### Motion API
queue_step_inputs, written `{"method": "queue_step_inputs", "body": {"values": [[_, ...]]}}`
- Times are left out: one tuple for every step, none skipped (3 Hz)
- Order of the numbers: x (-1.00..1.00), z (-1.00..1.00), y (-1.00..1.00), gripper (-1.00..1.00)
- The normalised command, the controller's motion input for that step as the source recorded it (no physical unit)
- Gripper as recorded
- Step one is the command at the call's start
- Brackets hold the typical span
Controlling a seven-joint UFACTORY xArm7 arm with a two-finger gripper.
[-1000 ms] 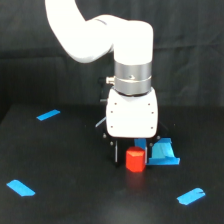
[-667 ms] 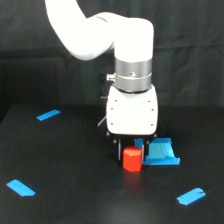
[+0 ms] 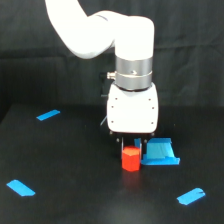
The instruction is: Pick up the red object from the table
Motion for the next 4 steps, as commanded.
{"method": "queue_step_inputs", "body": {"values": [[0.01, 0.03, 0.04, -0.99], [0.02, 0.07, 0.05, -0.99], [0.02, 0.12, 0.07, -0.99], [0.03, 0.32, 0.12, -0.99]]}}
